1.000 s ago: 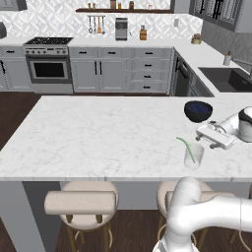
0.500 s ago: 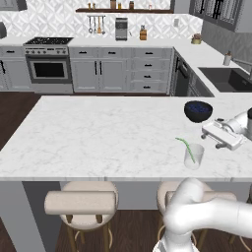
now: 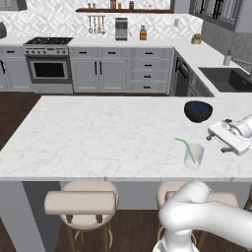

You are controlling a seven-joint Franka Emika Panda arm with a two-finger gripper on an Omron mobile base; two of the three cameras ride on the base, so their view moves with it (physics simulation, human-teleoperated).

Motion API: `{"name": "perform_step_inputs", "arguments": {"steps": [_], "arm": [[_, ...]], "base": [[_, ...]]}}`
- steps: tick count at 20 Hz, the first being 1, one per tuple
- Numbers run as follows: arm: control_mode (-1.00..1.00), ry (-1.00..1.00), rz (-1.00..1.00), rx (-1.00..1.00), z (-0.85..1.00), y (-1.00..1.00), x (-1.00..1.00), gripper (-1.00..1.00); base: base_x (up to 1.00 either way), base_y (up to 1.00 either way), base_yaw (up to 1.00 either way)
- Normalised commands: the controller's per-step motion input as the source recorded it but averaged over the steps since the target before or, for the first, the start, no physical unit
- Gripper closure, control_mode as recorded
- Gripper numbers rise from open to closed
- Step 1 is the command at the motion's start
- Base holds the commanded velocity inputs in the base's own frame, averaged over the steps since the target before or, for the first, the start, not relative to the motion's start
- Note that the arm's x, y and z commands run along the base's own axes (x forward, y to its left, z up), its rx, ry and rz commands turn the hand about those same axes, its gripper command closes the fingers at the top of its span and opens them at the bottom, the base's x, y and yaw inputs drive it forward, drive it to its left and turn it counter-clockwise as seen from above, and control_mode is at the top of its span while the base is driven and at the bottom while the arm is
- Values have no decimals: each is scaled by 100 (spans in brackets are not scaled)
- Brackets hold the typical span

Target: Take a straw from the drawer in front and place it inside the glass cup on the dining counter.

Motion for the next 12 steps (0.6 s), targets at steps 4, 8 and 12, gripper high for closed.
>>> {"name": "perform_step_inputs", "arguments": {"steps": [4,8,12], "arm": [[-100,0,0,0,0,13,-24,-100],[-100,0,0,0,0,12,-27,-100],[-100,0,0,0,0,9,-25,-100]], "base": [[0,0,0],[0,0,0],[0,0,0]]}}
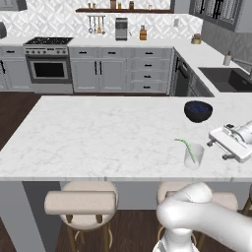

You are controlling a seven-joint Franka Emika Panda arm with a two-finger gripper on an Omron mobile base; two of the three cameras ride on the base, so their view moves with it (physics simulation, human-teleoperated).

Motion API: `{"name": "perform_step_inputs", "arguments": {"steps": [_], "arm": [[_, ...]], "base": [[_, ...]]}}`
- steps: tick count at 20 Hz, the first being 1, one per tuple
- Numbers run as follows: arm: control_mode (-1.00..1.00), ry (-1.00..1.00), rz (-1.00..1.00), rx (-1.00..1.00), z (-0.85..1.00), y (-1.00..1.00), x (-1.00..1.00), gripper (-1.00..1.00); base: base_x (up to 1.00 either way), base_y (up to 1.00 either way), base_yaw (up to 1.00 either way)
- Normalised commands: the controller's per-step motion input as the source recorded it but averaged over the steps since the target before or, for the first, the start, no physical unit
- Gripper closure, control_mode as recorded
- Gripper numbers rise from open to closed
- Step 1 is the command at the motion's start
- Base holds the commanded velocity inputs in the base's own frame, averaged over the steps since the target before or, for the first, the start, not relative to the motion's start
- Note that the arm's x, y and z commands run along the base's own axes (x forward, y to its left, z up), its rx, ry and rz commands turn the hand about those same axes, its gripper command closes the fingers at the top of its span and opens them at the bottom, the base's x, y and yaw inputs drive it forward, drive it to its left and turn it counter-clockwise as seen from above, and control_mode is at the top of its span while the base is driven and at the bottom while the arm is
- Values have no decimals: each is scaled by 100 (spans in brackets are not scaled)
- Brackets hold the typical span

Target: Take a straw from the drawer in front and place it inside the glass cup on the dining counter.

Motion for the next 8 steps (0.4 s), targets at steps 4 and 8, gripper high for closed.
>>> {"name": "perform_step_inputs", "arguments": {"steps": [4,8], "arm": [[-100,0,0,0,7,5,-27,-100],[-100,0,0,0,25,0,-20,-100]], "base": [[0,0,0],[0,0,0]]}}
